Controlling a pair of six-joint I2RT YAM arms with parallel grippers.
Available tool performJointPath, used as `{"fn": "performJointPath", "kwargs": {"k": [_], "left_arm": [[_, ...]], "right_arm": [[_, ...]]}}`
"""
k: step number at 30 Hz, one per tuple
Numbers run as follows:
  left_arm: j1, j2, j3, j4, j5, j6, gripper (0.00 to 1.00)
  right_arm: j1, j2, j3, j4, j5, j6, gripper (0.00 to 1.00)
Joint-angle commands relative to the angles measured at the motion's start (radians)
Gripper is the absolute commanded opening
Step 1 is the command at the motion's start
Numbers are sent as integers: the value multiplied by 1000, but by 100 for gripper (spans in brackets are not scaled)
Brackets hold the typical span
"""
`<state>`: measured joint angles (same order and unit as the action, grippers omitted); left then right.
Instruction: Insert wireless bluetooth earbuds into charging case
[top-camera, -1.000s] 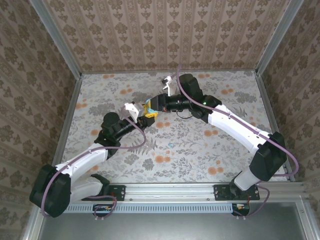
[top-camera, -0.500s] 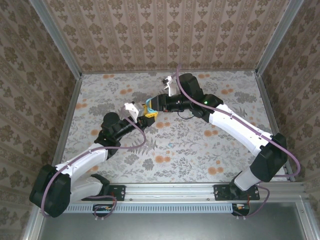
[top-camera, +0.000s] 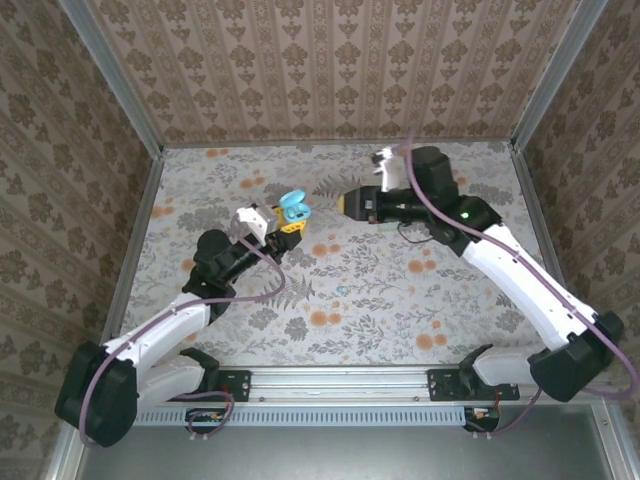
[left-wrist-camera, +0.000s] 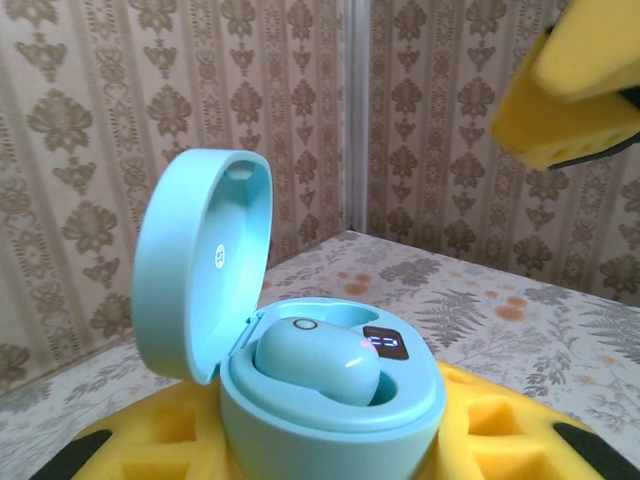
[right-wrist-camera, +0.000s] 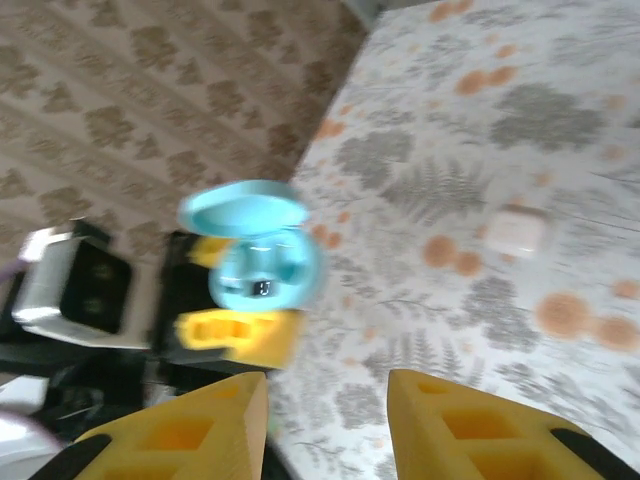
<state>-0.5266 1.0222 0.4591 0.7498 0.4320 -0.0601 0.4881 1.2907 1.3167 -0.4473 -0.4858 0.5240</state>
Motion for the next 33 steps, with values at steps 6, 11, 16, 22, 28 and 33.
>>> {"fn": "performJointPath", "kwargs": {"k": [6,11,16,22,28,33], "left_arm": [[45,-174,-45,-96,-36,-17,26],[45,-216,-55,-127,-39,-20,26],[46,-218,-56,-129,-38,-24,26],[46,-201,-43,-124,-32,-23,26],[46,-192,-33,-124,-25,-26,27],[46,-179,-25,-120,-22,-31,27]], "right_arm": [[-19,317,-95,-286,-55,-196,37],[33,467,-106,-256,-30,-138,38],[67,562,-93,-250,-36,-135,35],[89,634,-84,-252,-37,-146,35],[90,637,-98,-260,2,-158,30],[53,617,-153,-219,9,-144,27]]}}
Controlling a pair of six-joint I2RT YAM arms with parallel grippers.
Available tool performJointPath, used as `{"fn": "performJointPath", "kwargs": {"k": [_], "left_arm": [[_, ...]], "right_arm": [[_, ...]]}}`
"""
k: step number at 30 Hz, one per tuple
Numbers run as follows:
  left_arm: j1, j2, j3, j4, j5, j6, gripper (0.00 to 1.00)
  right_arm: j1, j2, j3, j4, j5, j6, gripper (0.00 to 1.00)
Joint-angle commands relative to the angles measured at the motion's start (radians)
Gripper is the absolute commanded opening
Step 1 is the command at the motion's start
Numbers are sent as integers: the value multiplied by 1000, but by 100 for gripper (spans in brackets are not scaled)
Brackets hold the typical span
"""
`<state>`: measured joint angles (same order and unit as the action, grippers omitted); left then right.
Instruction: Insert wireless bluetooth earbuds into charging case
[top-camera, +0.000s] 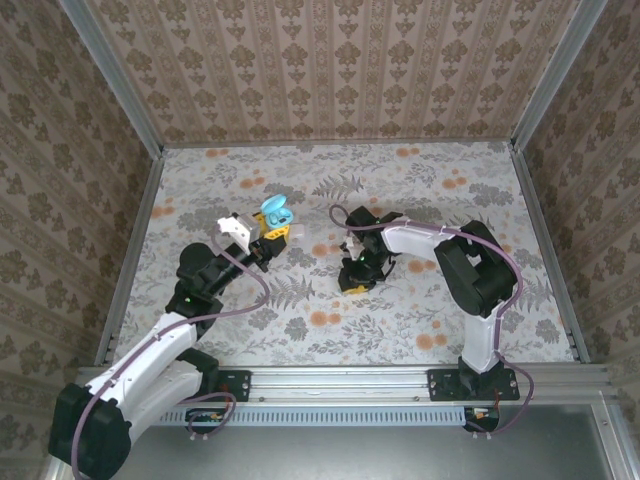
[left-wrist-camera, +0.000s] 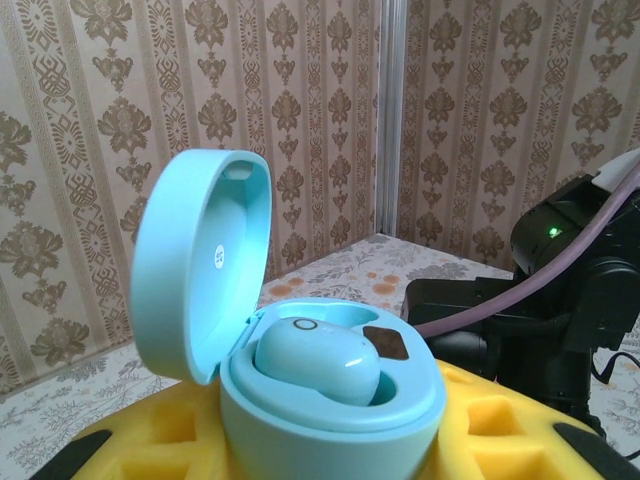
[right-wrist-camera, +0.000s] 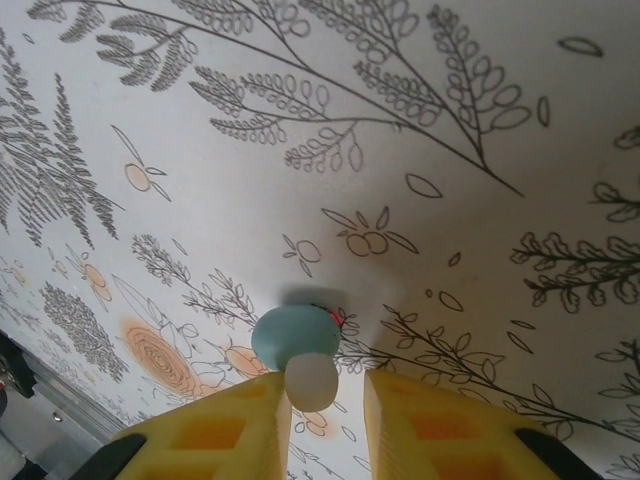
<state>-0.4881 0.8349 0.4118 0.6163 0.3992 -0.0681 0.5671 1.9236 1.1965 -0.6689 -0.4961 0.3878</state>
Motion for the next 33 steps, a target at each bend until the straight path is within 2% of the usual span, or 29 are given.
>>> {"fn": "performJointPath", "kwargs": {"k": [1,4,7,11,19,26,30,33], "left_arm": [[7,12,24,14,13,-24,27],[8,22,28,21,16,-28,27],[8,31,36,20,19,-27,27],[6,32,38,21,19,-27,27],[7,43,38,23,16,-27,27],[6,37,41,17,16,-24,27],[6,32,34,15,9,-22,27],[7,35,33,21,7,-23,27]], "right_arm": [[-44,-19,-45,23,-6,4,26],[-81,-30,-68,81,-84,35,27],[-100,-23,-51,73,-87,25,27],[-118,-29,-46,39,-55,11,27],[-118,-70,-46,0,97,-8,27],[-126,-107,-31,46,111,3,28],[-111,-155,-8,56,133,-12,33],[-85,-133,31,45,131,-61,37]]}}
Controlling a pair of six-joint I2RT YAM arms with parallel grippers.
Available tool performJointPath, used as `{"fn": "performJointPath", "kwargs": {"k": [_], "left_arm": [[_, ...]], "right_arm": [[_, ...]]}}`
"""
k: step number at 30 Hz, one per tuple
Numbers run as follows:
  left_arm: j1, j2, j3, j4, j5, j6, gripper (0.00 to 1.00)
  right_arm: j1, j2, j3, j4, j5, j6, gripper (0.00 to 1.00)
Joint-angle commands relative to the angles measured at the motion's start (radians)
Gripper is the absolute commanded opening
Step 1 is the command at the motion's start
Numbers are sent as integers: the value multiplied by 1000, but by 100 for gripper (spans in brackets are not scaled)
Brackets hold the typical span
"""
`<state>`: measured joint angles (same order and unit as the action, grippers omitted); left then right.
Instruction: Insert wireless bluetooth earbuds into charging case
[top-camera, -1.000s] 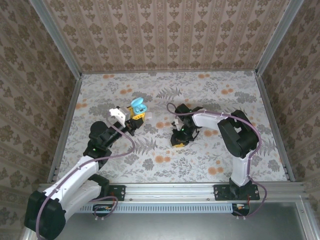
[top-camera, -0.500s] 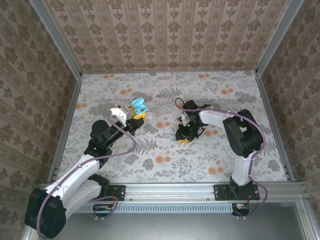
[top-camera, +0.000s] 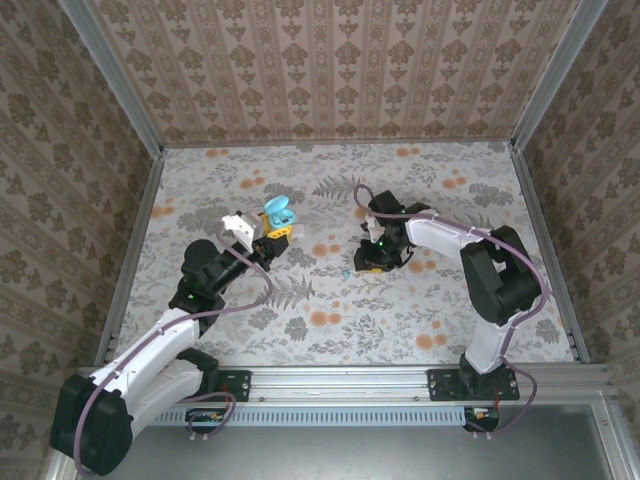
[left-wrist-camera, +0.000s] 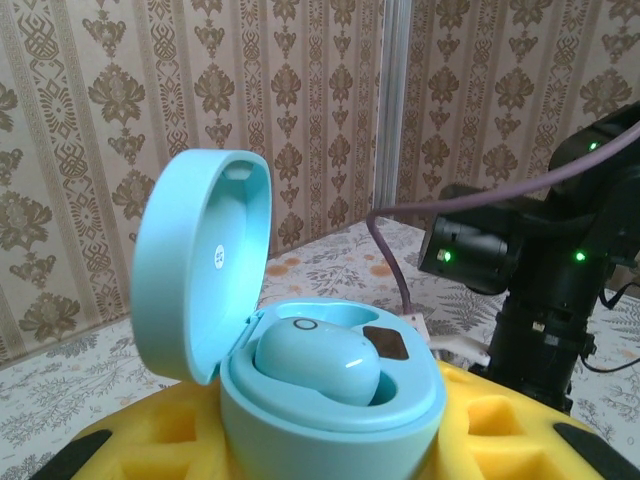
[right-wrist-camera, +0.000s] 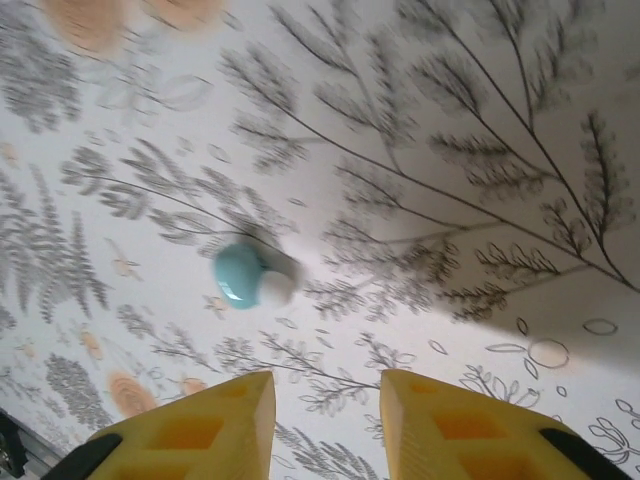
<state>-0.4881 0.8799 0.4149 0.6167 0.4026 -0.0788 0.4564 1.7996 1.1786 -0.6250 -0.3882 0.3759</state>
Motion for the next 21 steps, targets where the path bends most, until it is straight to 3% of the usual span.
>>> {"fn": "performJointPath", "kwargs": {"k": [1,12,21], "left_arm": [[6,-9,28,22,4,-13,27],[9,-32,24,16,-2,-9,27],[9,-43,22,8,-5,-7,27]], "right_arm": [[35,8,68,-12,23,-68,37],[138,210,309,-196,177,-211,39],[179,275,374,-273,242,-254,37]]}}
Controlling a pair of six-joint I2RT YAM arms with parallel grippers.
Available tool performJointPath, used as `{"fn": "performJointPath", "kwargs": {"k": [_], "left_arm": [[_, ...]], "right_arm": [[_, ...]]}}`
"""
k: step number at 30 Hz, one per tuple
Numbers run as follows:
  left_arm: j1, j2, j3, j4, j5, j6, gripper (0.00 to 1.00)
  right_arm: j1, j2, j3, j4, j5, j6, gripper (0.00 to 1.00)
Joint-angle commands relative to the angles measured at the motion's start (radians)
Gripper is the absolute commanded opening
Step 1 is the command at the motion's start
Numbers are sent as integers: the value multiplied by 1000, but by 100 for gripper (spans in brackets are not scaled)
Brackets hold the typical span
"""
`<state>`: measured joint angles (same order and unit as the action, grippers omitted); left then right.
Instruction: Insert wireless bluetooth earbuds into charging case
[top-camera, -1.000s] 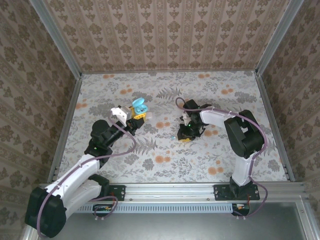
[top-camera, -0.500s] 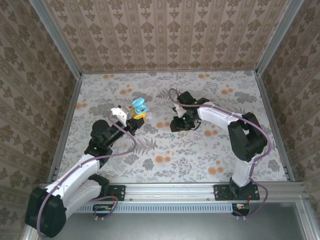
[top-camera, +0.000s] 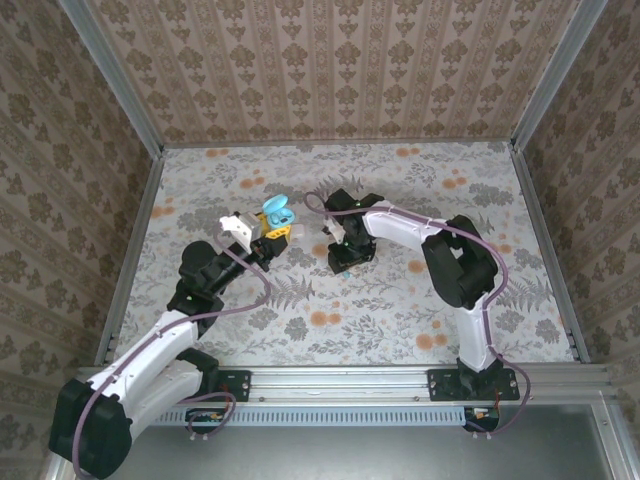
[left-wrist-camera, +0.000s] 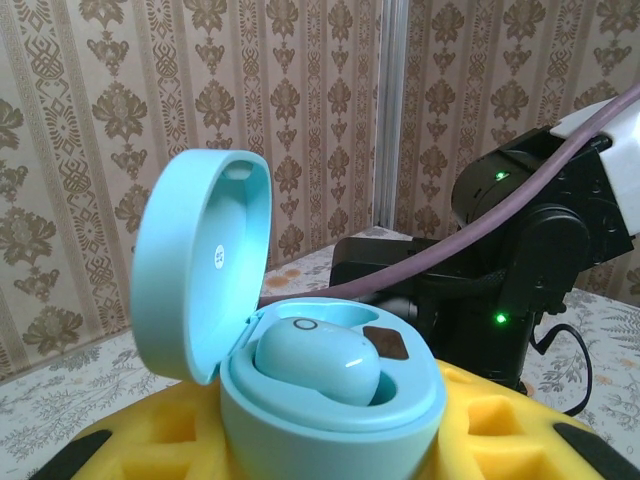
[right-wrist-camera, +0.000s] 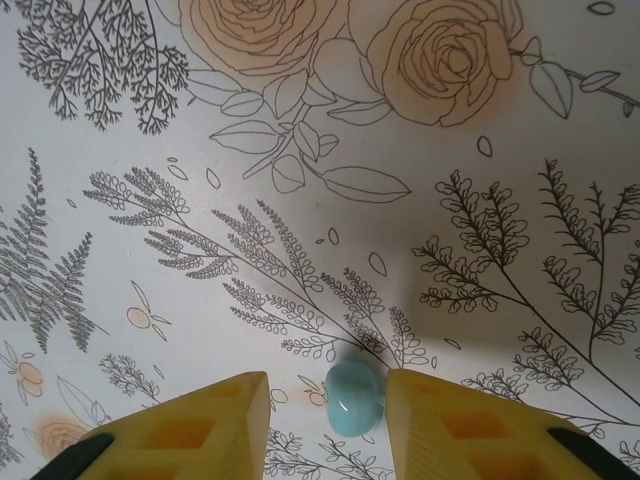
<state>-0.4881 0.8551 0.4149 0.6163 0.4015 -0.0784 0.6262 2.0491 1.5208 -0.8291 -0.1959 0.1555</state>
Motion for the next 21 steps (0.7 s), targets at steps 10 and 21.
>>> {"fn": "performJointPath", "kwargs": {"k": [10,21], "left_arm": [[11,-7,28,11,0,-8,26],[10,-1,35,10,5,-11,26]], "right_arm": [[21,59,59,-101,66,-48,35],[26,81,79,-110,80,-59,30]]}}
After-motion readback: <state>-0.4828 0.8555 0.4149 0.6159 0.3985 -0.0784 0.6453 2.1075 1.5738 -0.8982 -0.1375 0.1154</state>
